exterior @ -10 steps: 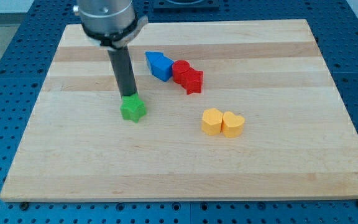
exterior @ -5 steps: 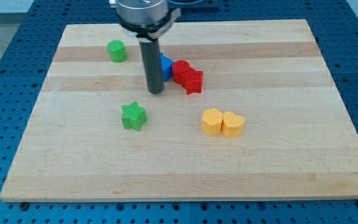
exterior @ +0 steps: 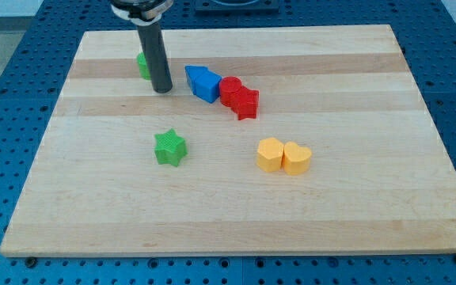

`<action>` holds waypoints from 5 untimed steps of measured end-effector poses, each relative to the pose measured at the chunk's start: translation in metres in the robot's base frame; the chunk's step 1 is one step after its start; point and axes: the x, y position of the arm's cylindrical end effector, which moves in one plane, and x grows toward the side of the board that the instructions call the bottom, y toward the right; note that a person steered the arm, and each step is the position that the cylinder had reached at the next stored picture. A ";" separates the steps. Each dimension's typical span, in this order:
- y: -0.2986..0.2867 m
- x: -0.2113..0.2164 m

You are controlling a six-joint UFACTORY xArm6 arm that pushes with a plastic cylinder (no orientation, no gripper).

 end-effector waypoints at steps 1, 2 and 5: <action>0.008 0.029; 0.038 0.037; 0.086 0.023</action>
